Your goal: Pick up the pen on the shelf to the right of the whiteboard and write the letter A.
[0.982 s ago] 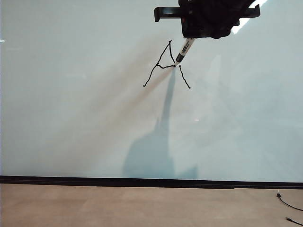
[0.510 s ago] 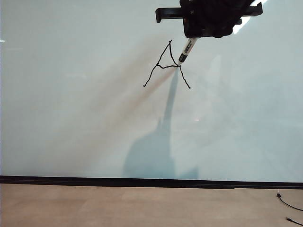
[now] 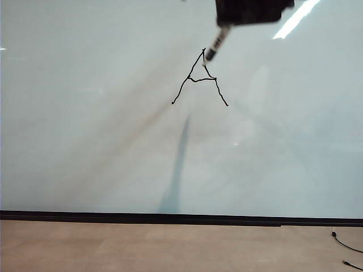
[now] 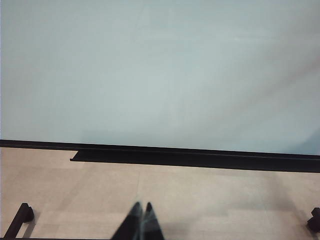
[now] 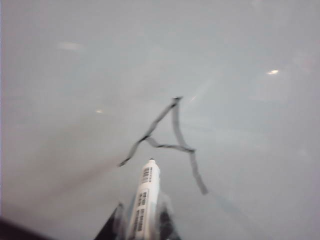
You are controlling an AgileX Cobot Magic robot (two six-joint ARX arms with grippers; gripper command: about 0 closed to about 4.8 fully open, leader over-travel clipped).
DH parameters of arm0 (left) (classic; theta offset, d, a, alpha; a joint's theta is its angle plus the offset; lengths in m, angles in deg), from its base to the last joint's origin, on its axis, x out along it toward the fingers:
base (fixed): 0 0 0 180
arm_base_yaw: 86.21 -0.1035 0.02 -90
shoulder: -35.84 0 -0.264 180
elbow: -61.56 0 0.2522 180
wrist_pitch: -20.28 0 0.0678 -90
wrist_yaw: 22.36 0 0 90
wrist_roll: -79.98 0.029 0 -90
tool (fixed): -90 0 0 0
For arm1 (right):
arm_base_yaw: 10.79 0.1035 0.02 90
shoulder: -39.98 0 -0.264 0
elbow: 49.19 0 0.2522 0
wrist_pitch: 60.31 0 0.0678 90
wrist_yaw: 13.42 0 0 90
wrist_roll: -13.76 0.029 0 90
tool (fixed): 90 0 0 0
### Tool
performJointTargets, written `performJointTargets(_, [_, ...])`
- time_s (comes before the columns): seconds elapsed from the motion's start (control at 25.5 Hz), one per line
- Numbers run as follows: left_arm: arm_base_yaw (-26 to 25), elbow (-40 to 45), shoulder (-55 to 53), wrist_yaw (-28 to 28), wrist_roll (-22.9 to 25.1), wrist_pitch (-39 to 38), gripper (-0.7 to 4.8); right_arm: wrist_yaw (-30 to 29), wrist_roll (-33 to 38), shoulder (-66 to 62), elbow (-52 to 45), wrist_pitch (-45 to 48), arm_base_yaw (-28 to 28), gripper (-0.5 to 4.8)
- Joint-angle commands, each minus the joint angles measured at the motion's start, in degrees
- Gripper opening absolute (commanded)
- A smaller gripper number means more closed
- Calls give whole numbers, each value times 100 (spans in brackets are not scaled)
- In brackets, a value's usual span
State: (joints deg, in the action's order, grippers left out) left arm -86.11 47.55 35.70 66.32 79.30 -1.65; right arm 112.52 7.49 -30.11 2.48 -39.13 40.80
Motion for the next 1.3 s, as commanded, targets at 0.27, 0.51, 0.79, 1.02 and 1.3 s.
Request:
performJointTargets(0.27, [0, -13, -4, -17, 24, 48, -5, 1858, -442, 2428, -1163, -1718, 1766, -5])
performJointTargets(0.51, [0, -13, -4, -17, 22, 48, -4, 1309, -188, 4188, -1694, -3309, 2061, -5])
performJointTargets(0.79, [0, -13, -4, -17, 24, 46, -4, 870, -96, 5893, -2170, -4535, 2061, -5])
performJointTargets(1.02, [0, -13, -4, -17, 24, 48, -4, 767, -98, 7007, -2697, -4992, 2055, -5])
performJointTargets(1.3, [0, -13, -4, 0, 24, 48, -4, 363, -98, 6999, -2944, -5075, 2057, -5])
